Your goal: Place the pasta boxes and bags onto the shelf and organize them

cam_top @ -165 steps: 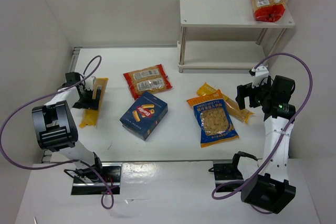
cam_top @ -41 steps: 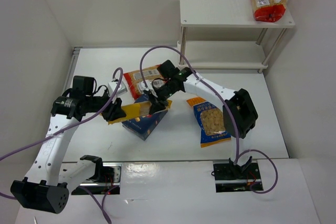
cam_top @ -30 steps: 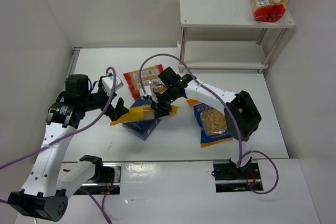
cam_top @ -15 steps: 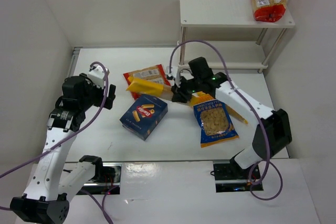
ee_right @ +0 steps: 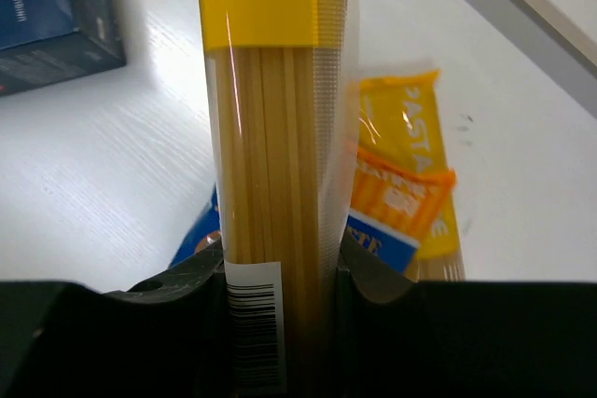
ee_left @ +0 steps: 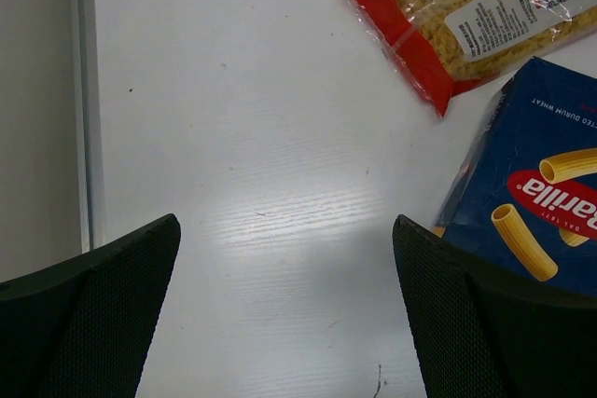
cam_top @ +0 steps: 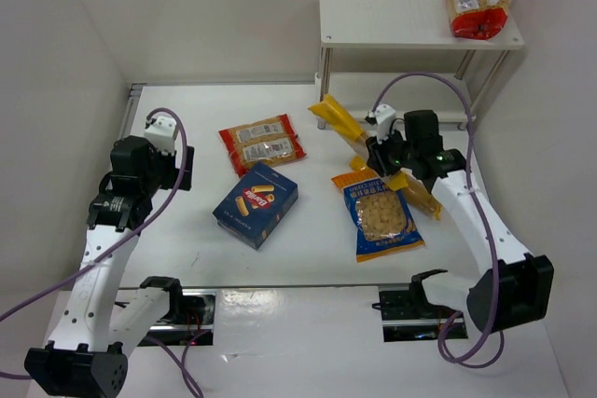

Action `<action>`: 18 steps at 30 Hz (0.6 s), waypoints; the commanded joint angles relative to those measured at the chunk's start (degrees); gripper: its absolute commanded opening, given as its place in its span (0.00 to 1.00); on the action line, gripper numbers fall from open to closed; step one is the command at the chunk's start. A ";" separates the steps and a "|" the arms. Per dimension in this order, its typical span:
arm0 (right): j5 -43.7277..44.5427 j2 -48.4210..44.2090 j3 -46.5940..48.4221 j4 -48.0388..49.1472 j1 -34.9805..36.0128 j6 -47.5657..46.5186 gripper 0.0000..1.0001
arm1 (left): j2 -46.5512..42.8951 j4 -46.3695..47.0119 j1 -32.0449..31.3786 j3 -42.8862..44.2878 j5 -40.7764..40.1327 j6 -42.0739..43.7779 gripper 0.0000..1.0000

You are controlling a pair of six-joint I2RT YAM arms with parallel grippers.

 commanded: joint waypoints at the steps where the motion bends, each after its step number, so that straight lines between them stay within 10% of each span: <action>1: 1.49 -7.56 0.86 4.34 -2.96 3.84 0.00 | 0.22 2.40 0.24 0.14 -1.55 -1.51 1.00; 18: 9.14 -4.33 -4.16 6.88 -14.31 7.19 0.00 | 1.28 1.34 0.24 0.14 -4.10 -2.03 1.00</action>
